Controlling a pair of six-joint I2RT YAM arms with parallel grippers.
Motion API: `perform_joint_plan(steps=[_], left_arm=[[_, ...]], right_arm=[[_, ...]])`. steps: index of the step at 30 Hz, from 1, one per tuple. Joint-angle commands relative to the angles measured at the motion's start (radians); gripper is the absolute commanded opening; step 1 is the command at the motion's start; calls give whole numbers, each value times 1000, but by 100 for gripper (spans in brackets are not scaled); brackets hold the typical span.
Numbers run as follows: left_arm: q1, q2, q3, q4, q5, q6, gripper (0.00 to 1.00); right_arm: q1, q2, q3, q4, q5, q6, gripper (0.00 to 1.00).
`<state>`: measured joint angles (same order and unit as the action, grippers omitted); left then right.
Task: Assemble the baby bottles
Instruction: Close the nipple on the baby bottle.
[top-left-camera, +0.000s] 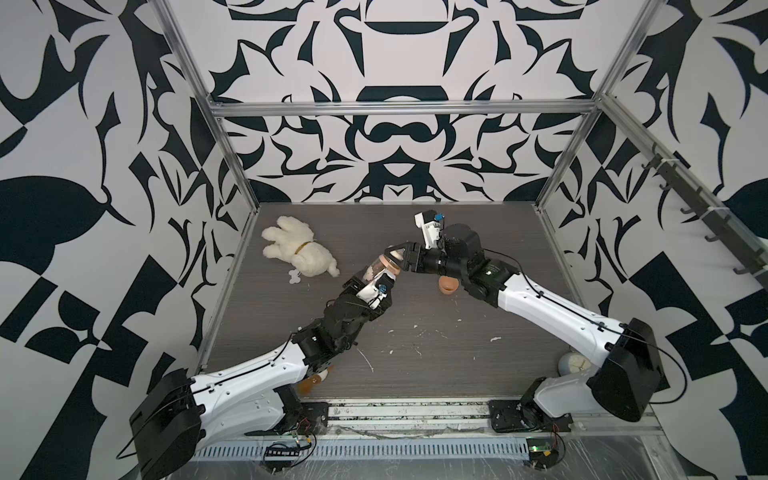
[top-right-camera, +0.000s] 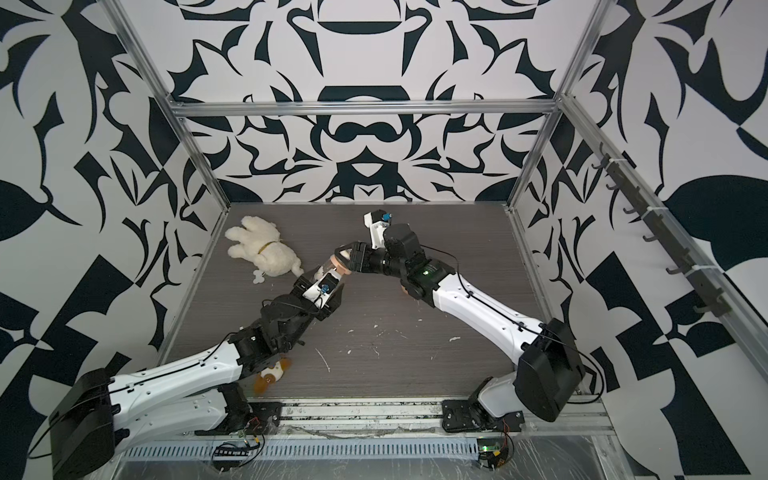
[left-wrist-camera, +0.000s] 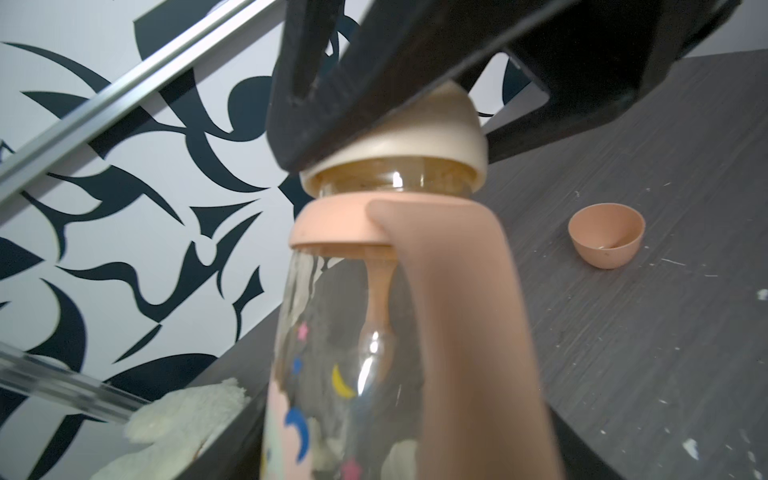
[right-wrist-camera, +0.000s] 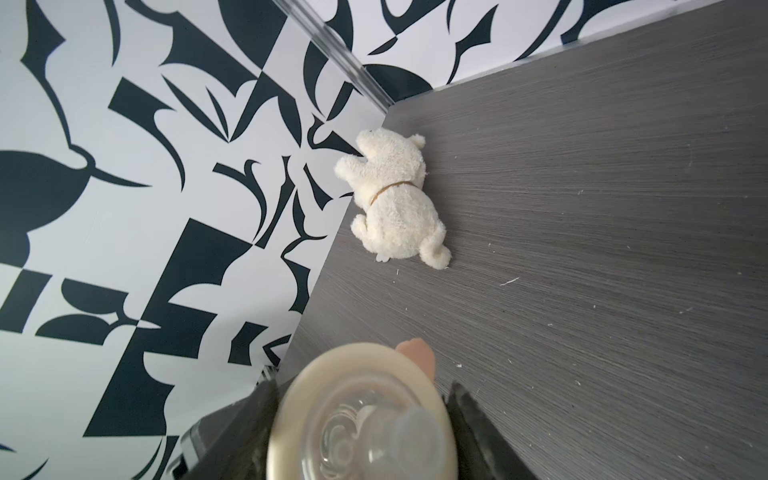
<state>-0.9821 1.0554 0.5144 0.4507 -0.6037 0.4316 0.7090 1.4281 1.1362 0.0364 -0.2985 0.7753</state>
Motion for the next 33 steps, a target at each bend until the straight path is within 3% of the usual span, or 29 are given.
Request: perform_joint_plan(steps=[1, 6, 15, 20, 29, 31, 33], left_arm=[[-88, 25, 88, 235, 122, 143, 33], [-64, 11, 90, 215, 145, 75, 33], [86, -64, 77, 129, 330, -155, 33], [123, -92, 50, 148, 421, -189, 33], [163, -97, 22, 228, 510, -260, 33], [180, -106, 13, 238, 533, -278, 33], [192, -120, 1, 248, 553, -290, 33]], right_arm=[[40, 35, -35, 86, 86, 34, 38], [56, 31, -4, 61, 73, -19, 39], [87, -30, -9, 30, 47, -143, 44], [92, -53, -8, 22, 30, -181, 49], [133, -54, 48, -36, 33, -268, 64], [139, -62, 51, -46, 38, -288, 80], [143, -67, 54, -59, 47, -300, 86]])
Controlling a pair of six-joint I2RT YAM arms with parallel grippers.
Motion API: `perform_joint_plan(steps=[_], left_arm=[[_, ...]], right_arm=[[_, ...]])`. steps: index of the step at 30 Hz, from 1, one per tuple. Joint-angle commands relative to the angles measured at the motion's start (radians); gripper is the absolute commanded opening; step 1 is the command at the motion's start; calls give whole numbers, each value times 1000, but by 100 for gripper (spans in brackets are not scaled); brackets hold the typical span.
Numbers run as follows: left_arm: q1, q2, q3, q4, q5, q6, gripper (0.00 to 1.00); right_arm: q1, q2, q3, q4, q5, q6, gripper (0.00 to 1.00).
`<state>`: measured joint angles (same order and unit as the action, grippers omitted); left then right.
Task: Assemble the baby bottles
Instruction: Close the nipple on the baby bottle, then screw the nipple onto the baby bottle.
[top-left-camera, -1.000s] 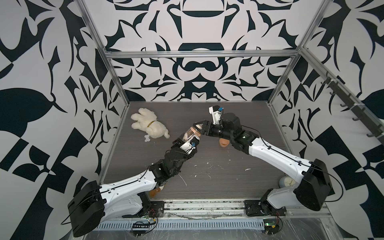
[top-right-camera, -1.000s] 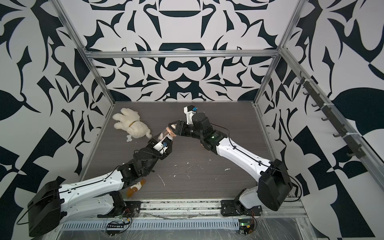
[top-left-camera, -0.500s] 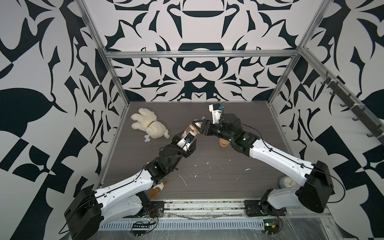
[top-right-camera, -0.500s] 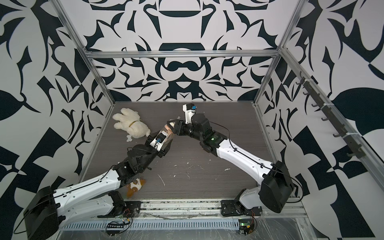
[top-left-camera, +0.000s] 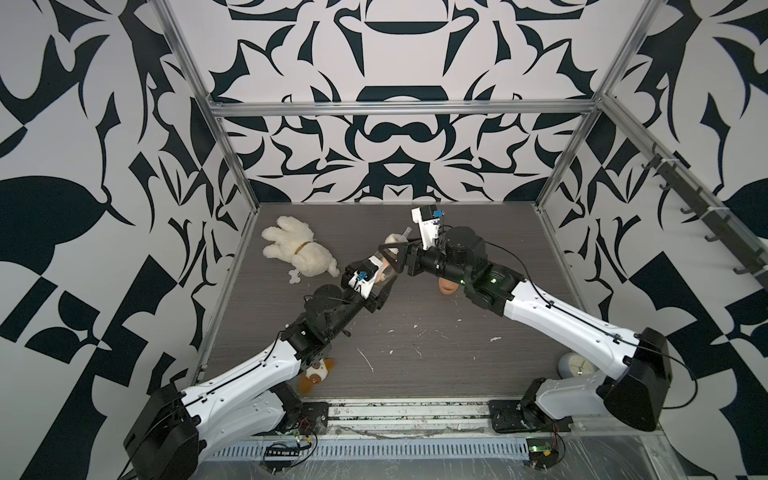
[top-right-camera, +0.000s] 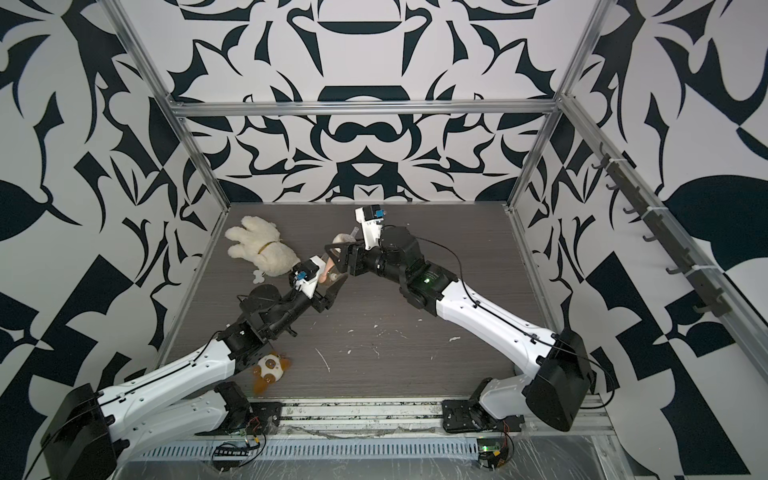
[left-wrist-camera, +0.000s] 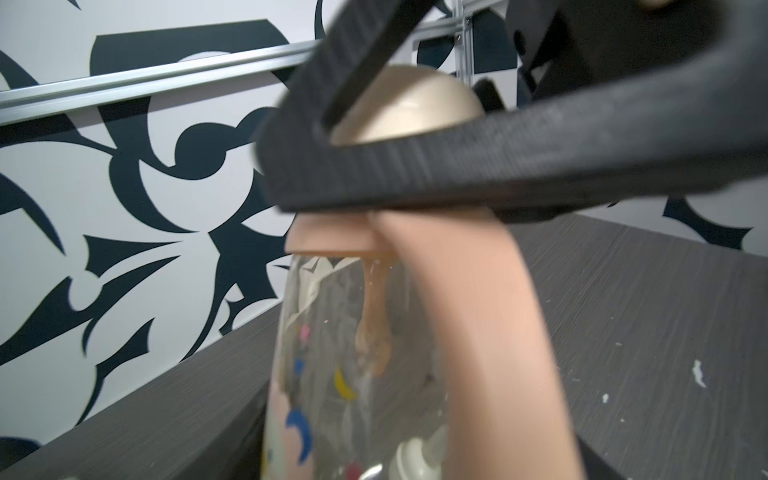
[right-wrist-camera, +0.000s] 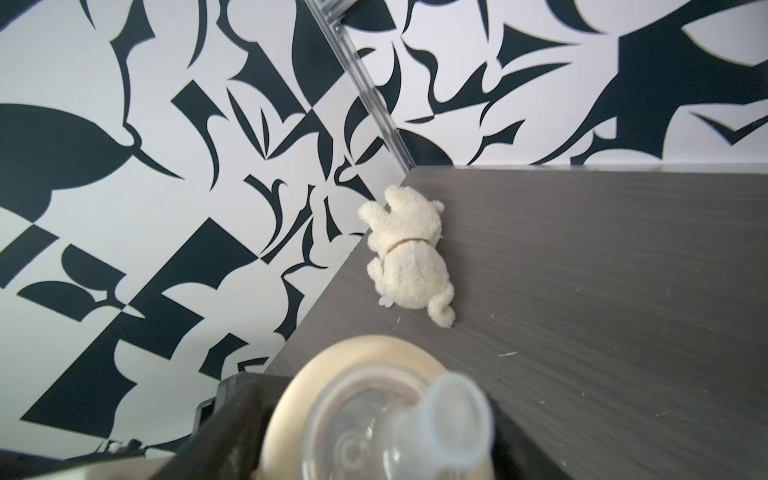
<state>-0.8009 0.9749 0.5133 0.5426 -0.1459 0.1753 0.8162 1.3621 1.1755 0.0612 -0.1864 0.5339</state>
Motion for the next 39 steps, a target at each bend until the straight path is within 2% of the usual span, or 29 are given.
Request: perform_joint_plan(steps=[1, 5, 6, 21, 24, 29, 30, 34, 39], left_arm=[[18, -47, -2, 158, 108, -39, 33], [41, -78, -16, 160, 145, -65, 33], [48, -83, -18, 160, 150, -71, 33], [218, -120, -57, 222, 358, -226, 33], [248, -138, -53, 189, 429, -240, 33], [264, -139, -21, 125, 545, -240, 33], [264, -136, -14, 107, 566, -238, 33], [264, -141, 1, 29, 629, -238, 33], [264, -163, 10, -42, 664, -234, 33]], right_arm=[[37, -6, 13, -84, -63, -63, 88], [38, -26, 16, -84, -64, -86, 93], [40, -34, 18, -84, -71, -96, 99], [42, -182, 14, -298, -21, -247, 100], [41, -220, 19, -316, -117, -329, 99], [13, -223, 128, -483, -319, -523, 99], [-7, -209, 164, -532, -387, -561, 99], [-113, -169, 313, -696, -513, -650, 98], [-302, -166, 356, -755, -639, -664, 98]])
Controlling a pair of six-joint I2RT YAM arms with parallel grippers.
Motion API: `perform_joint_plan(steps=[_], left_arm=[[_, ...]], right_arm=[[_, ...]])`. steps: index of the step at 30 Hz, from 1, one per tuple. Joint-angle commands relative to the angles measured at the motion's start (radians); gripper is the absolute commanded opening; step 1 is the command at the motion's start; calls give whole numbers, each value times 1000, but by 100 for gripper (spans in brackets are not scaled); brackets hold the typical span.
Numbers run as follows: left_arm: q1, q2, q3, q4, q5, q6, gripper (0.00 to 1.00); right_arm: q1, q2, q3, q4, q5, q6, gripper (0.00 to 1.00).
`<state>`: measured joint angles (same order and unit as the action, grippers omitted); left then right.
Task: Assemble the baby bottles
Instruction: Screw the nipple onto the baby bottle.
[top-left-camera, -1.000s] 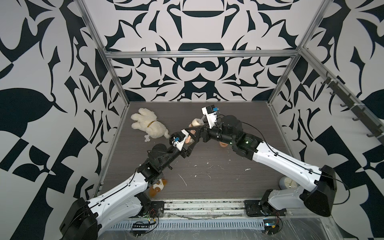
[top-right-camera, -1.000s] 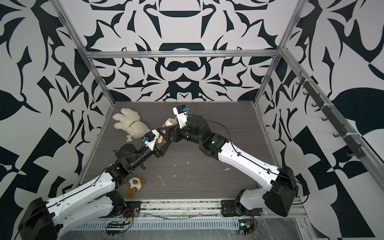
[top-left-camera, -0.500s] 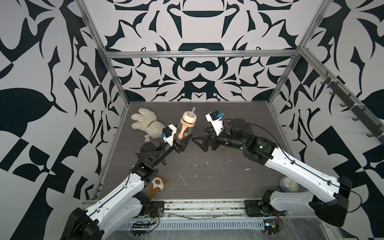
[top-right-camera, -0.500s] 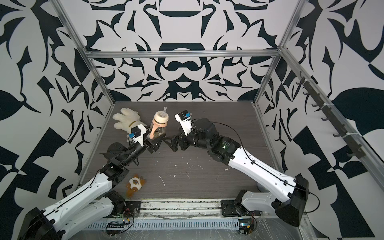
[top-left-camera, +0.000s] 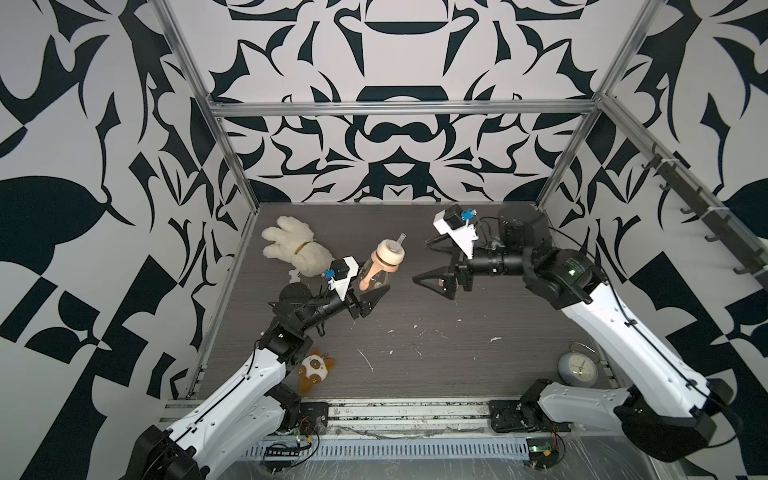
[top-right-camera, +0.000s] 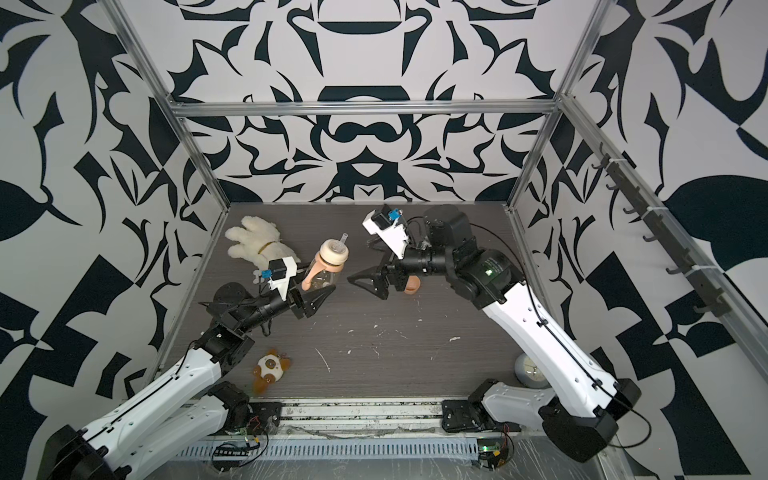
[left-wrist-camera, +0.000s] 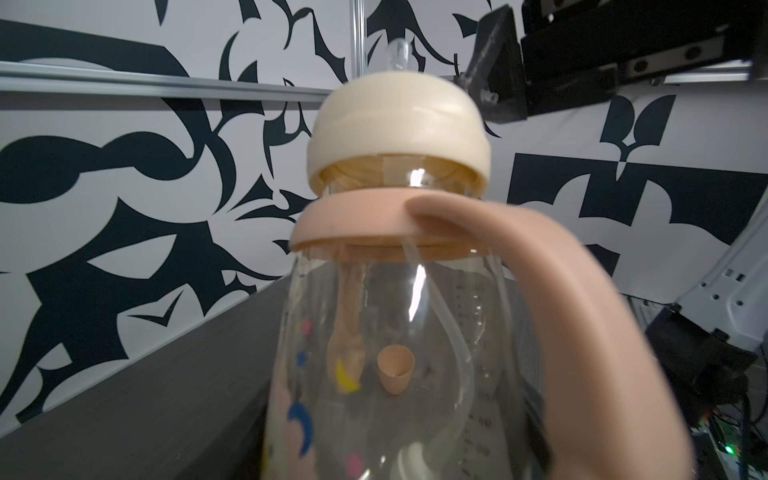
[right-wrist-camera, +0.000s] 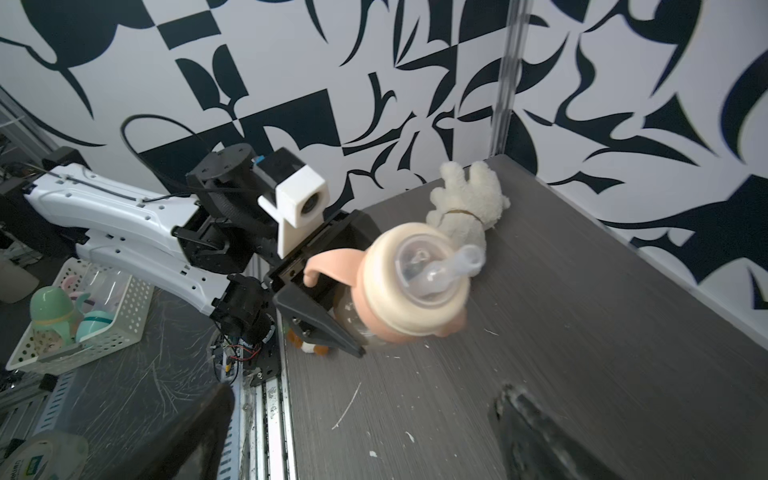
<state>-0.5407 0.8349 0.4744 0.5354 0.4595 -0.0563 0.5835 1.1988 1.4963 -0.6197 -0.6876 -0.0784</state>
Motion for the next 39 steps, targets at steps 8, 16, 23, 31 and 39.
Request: perform_joint_plan(steps=[8, 16, 23, 31, 39], left_arm=[[1, 9, 95, -116, 181, 38, 32], [-1, 36, 112, -139, 221, 56, 31], [-1, 47, 112, -139, 231, 57, 31], [-2, 49, 119, -148, 234, 59, 30], [-5, 55, 125, -155, 241, 61, 30]], right_arm=[[-119, 160, 160, -137, -317, -92, 97], [-104, 257, 175, -130, -388, -65, 93], [-53, 285, 189, -171, -360, -90, 90], [-13, 309, 220, -244, -293, -131, 82], [6, 329, 228, -239, -284, -128, 67]])
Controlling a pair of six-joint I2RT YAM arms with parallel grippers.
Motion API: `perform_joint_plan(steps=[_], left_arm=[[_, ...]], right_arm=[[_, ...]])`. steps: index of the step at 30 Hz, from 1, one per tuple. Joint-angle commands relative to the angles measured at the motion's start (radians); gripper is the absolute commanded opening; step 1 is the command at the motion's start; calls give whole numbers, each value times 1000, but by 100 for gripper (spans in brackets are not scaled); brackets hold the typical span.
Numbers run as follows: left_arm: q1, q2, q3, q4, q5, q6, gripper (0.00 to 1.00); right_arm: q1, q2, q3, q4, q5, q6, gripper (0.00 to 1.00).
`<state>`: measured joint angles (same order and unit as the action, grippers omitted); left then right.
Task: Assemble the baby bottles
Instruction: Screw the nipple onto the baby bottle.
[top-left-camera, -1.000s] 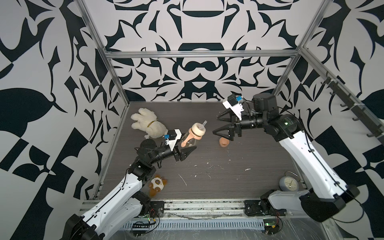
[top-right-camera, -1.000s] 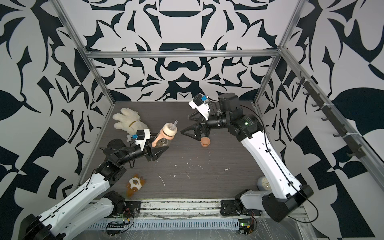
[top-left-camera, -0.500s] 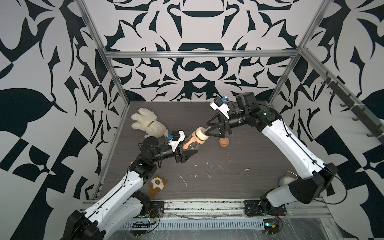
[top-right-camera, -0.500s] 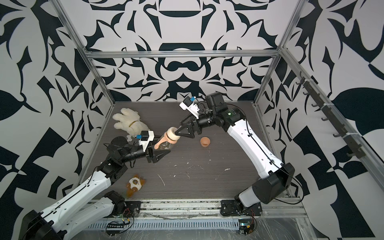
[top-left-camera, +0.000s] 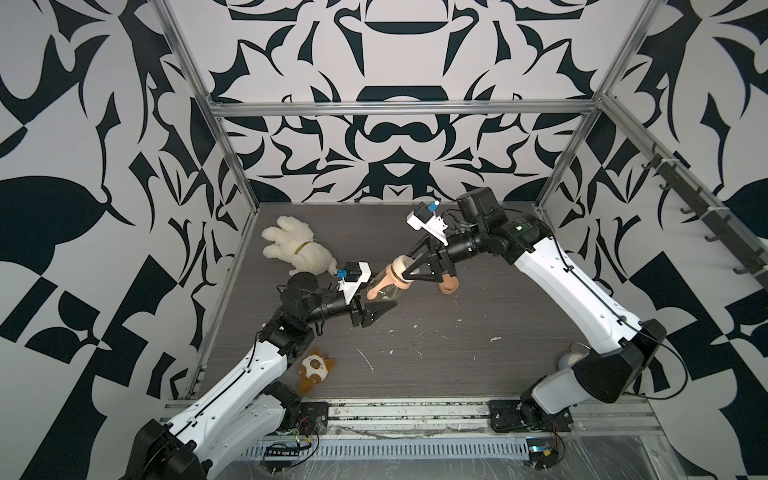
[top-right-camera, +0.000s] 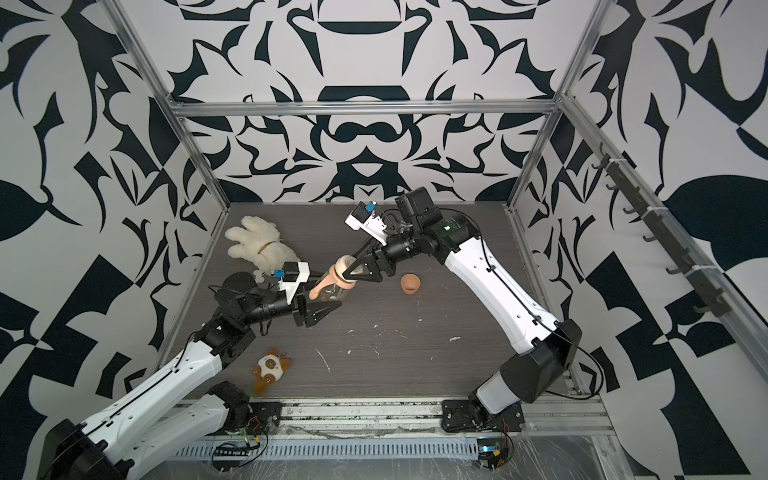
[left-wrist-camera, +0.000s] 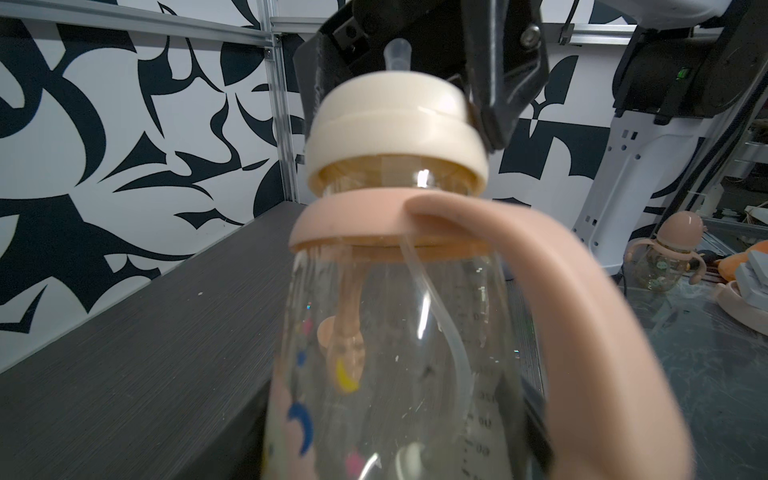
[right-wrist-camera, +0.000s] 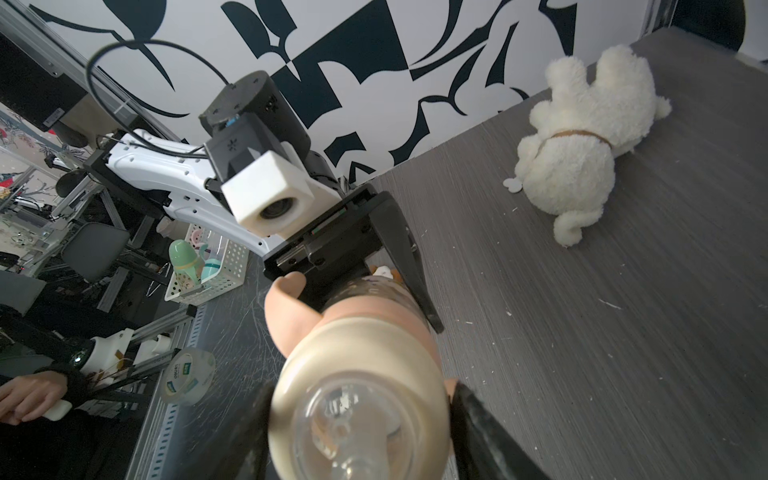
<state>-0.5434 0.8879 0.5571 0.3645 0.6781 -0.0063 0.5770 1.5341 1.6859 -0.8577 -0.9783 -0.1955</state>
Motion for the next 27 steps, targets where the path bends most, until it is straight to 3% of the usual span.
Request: perform_joint_plan(steps=[1, 10, 12, 15, 17, 21, 27], left_arm=[[-3, 3, 43, 14, 23, 11, 30], [-4, 11, 51, 0, 27, 21, 28], [-4, 13, 54, -8, 25, 24, 27], [-7, 18, 60, -19, 24, 32, 27], [-9, 22, 65, -27, 25, 35, 27], [-13, 22, 70, -39, 13, 45, 26], [-23, 22, 84, -60, -23, 57, 26]], right_arm=[[12, -5, 38, 1, 7, -8, 66], [21, 0, 35, -11, 5, -11, 45], [23, -6, 29, -16, 10, -13, 45], [23, -21, 13, -9, 16, -11, 55], [24, -21, 13, -4, 16, -5, 55], [32, -14, 14, -6, 8, 3, 46], [41, -21, -19, -13, 7, 13, 24]])
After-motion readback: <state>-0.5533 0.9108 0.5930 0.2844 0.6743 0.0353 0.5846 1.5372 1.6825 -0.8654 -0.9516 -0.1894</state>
